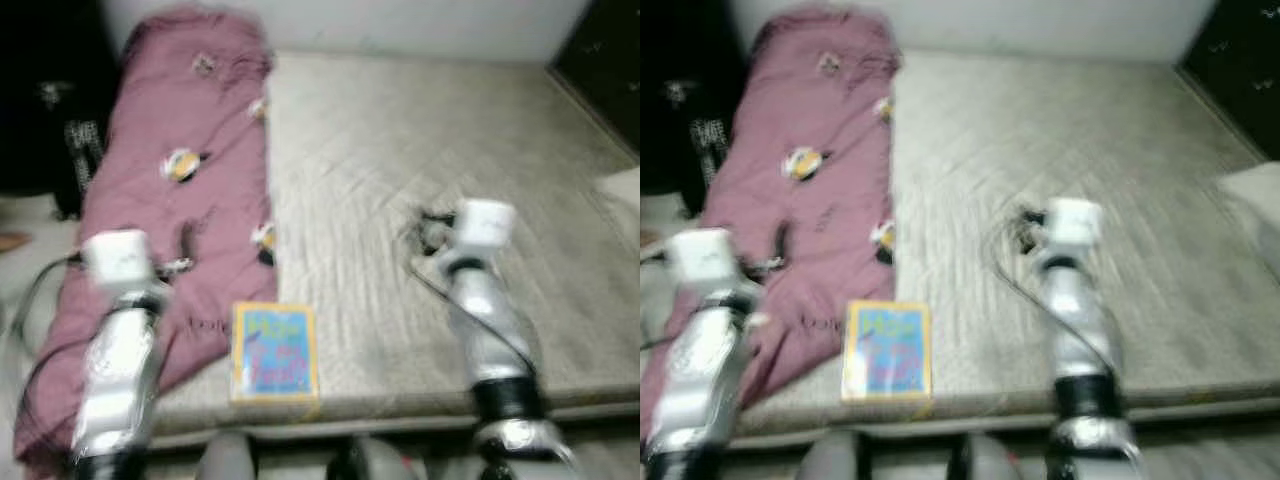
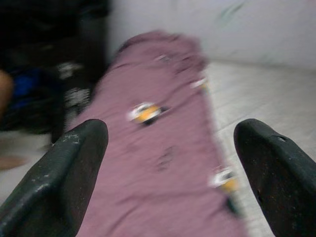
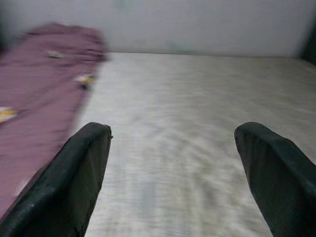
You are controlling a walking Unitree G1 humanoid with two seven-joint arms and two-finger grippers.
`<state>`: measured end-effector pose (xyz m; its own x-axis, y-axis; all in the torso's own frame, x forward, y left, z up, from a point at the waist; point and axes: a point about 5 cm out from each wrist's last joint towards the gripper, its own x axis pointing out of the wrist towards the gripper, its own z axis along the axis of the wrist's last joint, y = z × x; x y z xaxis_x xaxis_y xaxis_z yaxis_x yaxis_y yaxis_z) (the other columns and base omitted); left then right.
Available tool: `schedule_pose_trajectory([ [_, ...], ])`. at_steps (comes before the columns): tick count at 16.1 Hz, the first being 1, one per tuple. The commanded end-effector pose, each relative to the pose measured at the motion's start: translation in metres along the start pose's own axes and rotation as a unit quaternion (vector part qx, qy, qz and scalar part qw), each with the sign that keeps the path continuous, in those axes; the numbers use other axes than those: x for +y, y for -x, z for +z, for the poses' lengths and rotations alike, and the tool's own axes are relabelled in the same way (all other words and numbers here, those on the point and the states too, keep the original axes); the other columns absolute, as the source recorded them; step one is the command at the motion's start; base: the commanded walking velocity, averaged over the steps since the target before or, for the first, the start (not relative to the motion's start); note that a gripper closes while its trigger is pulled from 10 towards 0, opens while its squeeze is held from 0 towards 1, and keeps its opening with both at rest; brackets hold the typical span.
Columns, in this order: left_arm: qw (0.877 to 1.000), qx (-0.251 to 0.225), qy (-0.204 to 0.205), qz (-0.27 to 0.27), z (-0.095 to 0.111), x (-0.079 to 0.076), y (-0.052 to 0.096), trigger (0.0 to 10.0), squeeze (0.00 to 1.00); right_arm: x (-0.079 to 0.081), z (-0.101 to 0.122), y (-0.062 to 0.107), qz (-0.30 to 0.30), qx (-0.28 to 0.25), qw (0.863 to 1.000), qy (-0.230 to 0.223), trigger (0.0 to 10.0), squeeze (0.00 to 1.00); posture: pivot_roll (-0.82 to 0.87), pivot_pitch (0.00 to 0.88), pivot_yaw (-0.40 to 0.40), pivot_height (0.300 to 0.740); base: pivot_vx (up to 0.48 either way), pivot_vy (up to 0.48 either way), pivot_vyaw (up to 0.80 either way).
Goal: Clean up the room
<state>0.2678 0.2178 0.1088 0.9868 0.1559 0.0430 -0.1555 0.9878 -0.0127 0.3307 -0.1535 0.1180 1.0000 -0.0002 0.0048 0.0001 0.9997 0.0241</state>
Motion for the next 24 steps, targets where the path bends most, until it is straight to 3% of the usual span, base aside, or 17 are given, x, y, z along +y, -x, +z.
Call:
schedule_pose_trajectory([
  [1, 1.000, 0.003, 0.005, -0.005, 0.000, -0.008, -0.001, 10.0, 0.00, -0.016, -0.004, 0.003, -0.023, 0.008, 1.000, 0.008, 10.0, 0.00, 0.10, 0.102, -0.061, 0.665, 0.000, 0.000, 0.00],
  [7, 1.000, 0.010, 0.008, 0.003, 0.000, -0.009, -0.003, 10.0, 0.00, -0.015, -0.004, 0.003, -0.023, 0.007, 1.000, 0.005, 10.0, 0.00, 0.10, 0.100, -0.059, 0.665, 0.000, 0.000, 0.00],
  [12, 1.000, 0.010, 0.009, 0.006, 0.000, -0.009, -0.003, 10.0, 0.00, -0.015, -0.005, 0.003, -0.022, 0.008, 1.000, 0.005, 10.0, 0.00, 0.10, 0.097, -0.058, 0.610, 0.000, 0.000, 0.00],
  [16, 1.000, 0.009, 0.009, 0.015, 0.000, -0.007, -0.003, 10.0, 0.00, -0.015, -0.005, 0.003, -0.019, 0.009, 1.000, 0.008, 10.0, 0.00, 0.10, 0.094, -0.061, 0.606, 0.000, 0.000, 0.00],
  [20, 0.996, 0.041, 0.032, 0.078, -0.011, 0.009, 0.000, 10.0, 0.00, -0.015, -0.006, 0.004, -0.016, 0.012, 1.000, 0.011, 10.0, 0.00, 0.10, 0.092, -0.064, 0.606, 0.000, 0.000, 0.00],
  [24, 0.993, 0.064, 0.033, 0.091, -0.015, 0.018, 0.003, 10.0, 0.00, -0.015, -0.008, 0.005, -0.011, 0.016, 1.000, 0.014, 10.0, 0.00, 0.12, 0.101, -0.083, 0.606, 0.000, 0.000, 0.00],
])
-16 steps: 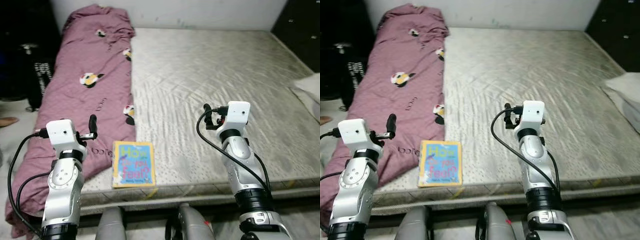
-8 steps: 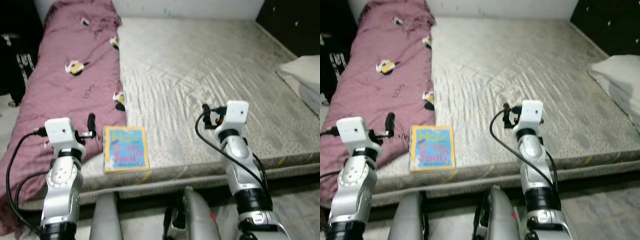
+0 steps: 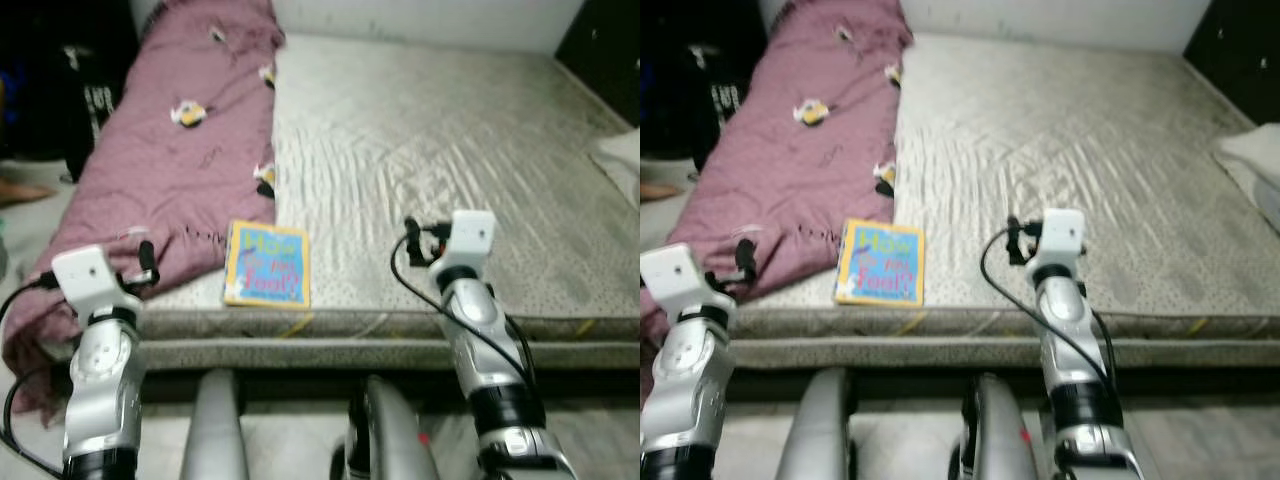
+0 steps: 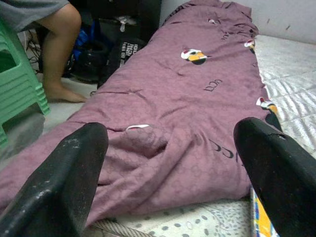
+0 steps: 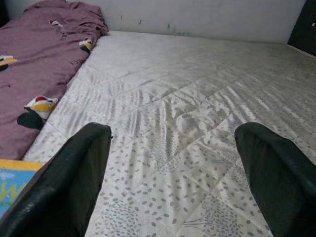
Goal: Clean up the room
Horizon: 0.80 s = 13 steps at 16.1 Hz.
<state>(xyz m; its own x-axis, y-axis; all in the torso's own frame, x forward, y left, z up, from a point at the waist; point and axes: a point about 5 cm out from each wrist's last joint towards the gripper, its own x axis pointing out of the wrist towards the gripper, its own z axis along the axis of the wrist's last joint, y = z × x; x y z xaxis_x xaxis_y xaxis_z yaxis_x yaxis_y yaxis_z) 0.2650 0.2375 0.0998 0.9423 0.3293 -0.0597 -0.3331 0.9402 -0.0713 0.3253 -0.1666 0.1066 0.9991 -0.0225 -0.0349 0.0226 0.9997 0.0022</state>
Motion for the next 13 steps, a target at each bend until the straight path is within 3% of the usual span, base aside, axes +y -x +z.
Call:
schedule_pose_trajectory([
  [1, 1.000, 0.027, 0.005, -0.002, -0.009, 0.002, 0.005, 10.0, 0.00, 0.000, 0.002, -0.001, 0.007, -0.001, 1.000, 0.006, 10.0, 0.00, 0.12, 0.106, -0.089, 0.606, 0.000, 0.000, 0.00],
  [4, 0.997, 0.067, 0.021, 0.007, -0.023, 0.015, 0.017, 10.0, 0.00, -0.003, 0.002, 0.004, 0.013, -0.004, 1.000, 0.007, 10.0, 0.00, 0.11, 0.140, -0.103, 0.591, 0.000, 0.000, 0.00],
  [8, 0.997, 0.079, 0.020, 0.003, -0.024, 0.023, 0.009, 10.0, 0.00, -0.018, 0.001, 0.016, -0.003, 0.011, 1.000, 0.024, 10.0, 0.00, 0.06, 0.189, -0.111, 0.546, 0.000, 0.000, 0.00],
  [10, 0.996, 0.092, 0.018, -0.011, -0.027, 0.020, 0.002, 10.0, 0.00, -0.035, 0.004, 0.031, -0.019, 0.017, 0.999, 0.041, 10.0, 0.00, 0.01, 0.216, -0.116, 0.542, 0.000, 0.000, 0.00],
  [13, 0.994, 0.103, 0.017, -0.026, -0.032, 0.010, -0.008, 10.0, 0.00, -0.048, 0.006, 0.046, -0.034, 0.026, 0.997, 0.059, 10.0, 0.00, -0.04, 0.235, -0.118, 0.542, 0.000, 0.000, 0.00],
])
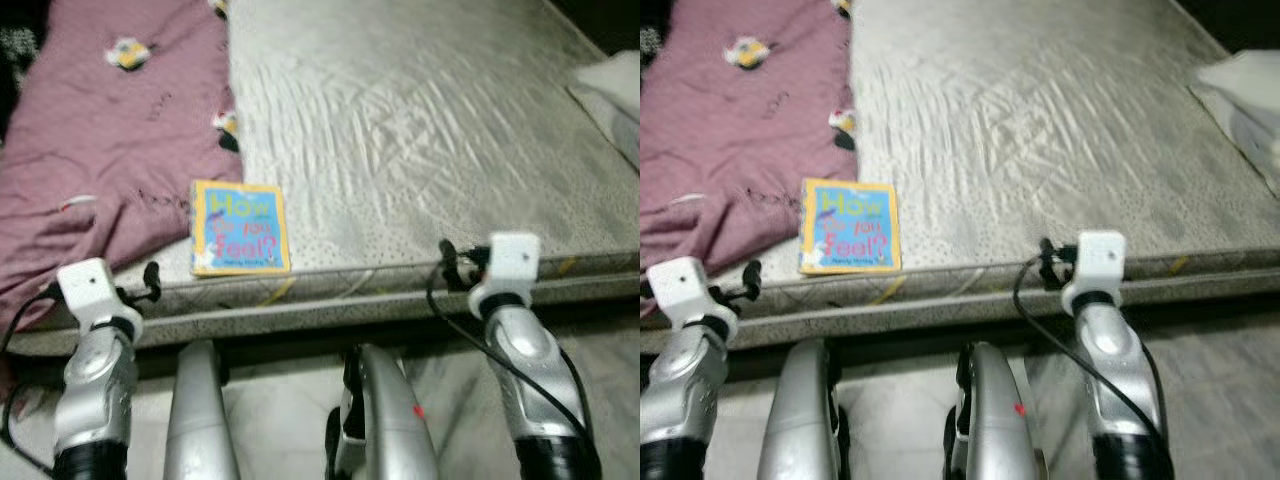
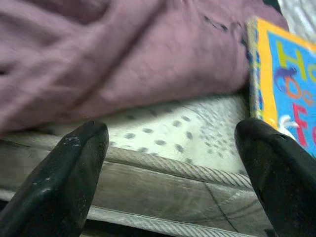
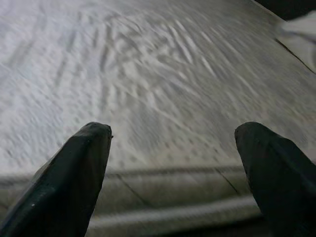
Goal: Clean up the room
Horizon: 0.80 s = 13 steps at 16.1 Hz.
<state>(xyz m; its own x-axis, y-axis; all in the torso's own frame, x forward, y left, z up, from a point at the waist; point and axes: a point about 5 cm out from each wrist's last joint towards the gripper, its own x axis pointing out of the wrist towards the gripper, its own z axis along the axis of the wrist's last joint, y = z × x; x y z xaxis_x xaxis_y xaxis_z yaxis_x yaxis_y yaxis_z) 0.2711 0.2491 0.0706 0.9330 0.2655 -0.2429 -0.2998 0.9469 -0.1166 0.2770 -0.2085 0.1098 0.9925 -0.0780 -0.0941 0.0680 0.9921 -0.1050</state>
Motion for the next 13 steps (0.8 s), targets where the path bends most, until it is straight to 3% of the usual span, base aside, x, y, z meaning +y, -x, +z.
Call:
schedule_pose_trajectory([
  [1, 1.000, 0.011, -0.008, -0.010, -0.005, -0.004, -0.005, 10.0, 0.00, -0.008, 0.006, 0.007, -0.008, -0.003, 1.000, 0.008, 10.0, 0.00, -0.06, 0.244, -0.120, 0.542, 0.000, 0.000, 0.00],
  [6, 0.999, -0.003, -0.011, -0.031, 0.003, -0.019, -0.020, 10.0, 0.00, -0.008, 0.010, 0.028, 0.007, 0.003, 1.000, 0.028, 10.0, 0.00, -0.11, 0.264, -0.129, 0.502, 0.000, 0.000, 0.00],
  [11, 0.999, -0.007, 0.005, -0.035, 0.003, -0.022, -0.025, 10.0, 0.00, -0.013, 0.014, 0.029, 0.004, 0.008, 0.999, 0.038, 10.0, 0.00, -0.12, 0.268, -0.132, 0.502, 0.000, 0.000, 0.00],
  [13, 0.997, 0.005, 0.033, -0.072, 0.003, -0.028, -0.033, 10.0, 0.00, -0.016, 0.016, 0.029, 0.000, 0.009, 0.999, 0.043, 10.0, 0.00, -0.13, 0.266, -0.132, 0.502, 0.000, 0.000, 0.00],
])
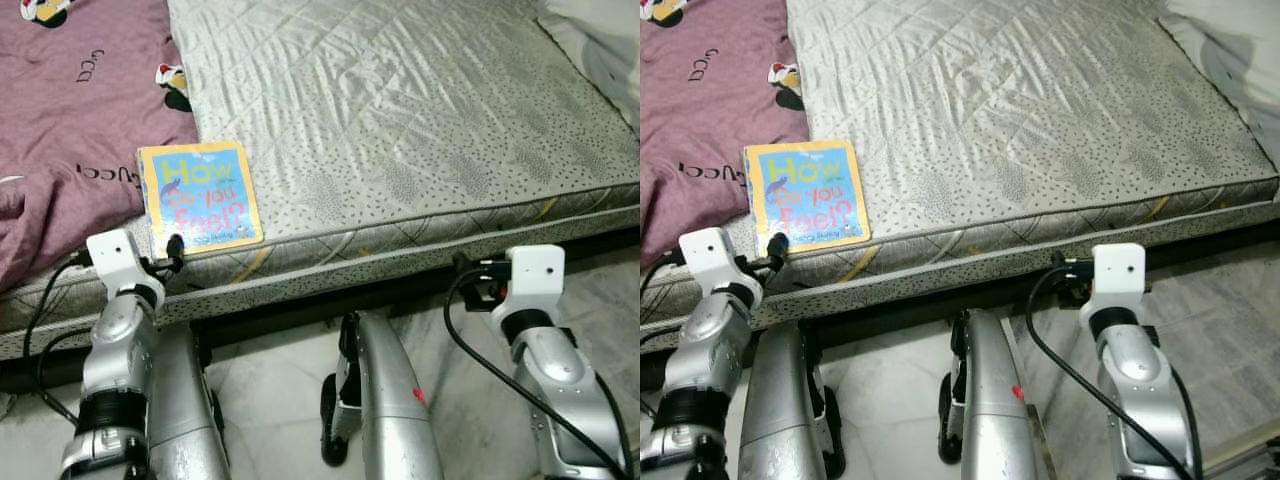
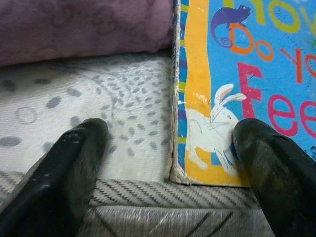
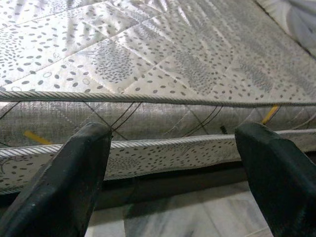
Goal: Clean up the room
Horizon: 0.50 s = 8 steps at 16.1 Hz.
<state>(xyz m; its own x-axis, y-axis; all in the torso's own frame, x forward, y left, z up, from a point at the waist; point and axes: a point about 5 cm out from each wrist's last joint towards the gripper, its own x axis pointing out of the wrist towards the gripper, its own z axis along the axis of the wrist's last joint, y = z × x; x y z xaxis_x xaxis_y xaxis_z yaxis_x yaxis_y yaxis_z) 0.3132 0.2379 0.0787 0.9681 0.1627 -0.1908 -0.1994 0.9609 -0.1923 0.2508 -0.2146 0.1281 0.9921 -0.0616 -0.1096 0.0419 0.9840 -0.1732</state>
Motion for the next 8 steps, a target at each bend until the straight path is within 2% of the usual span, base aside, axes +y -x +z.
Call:
schedule_pose_trajectory([
  [1, 0.999, 0.018, 0.009, -0.024, -0.009, -0.007, -0.002, 10.0, 0.00, -0.006, 0.002, 0.002, -0.009, 0.002, 1.000, 0.009, 10.0, 0.00, -0.13, 0.263, -0.131, 0.502, 0.000, 0.000, 0.00],
  [5, 0.997, 0.009, 0.005, -0.082, 0.000, -0.025, -0.010, 10.0, 0.00, -0.007, 0.005, -0.001, -0.015, -0.004, 1.000, 0.011, 10.0, 0.00, -0.13, 0.252, -0.122, 0.502, 0.000, 0.000, 0.00],
  [8, 0.992, 0.026, 0.004, -0.120, -0.004, -0.029, -0.013, 10.0, 0.00, -0.006, 0.006, -0.005, -0.017, -0.006, 1.000, 0.010, 10.0, 0.00, -0.13, 0.236, -0.119, 0.502, 0.000, 0.000, 0.00],
])
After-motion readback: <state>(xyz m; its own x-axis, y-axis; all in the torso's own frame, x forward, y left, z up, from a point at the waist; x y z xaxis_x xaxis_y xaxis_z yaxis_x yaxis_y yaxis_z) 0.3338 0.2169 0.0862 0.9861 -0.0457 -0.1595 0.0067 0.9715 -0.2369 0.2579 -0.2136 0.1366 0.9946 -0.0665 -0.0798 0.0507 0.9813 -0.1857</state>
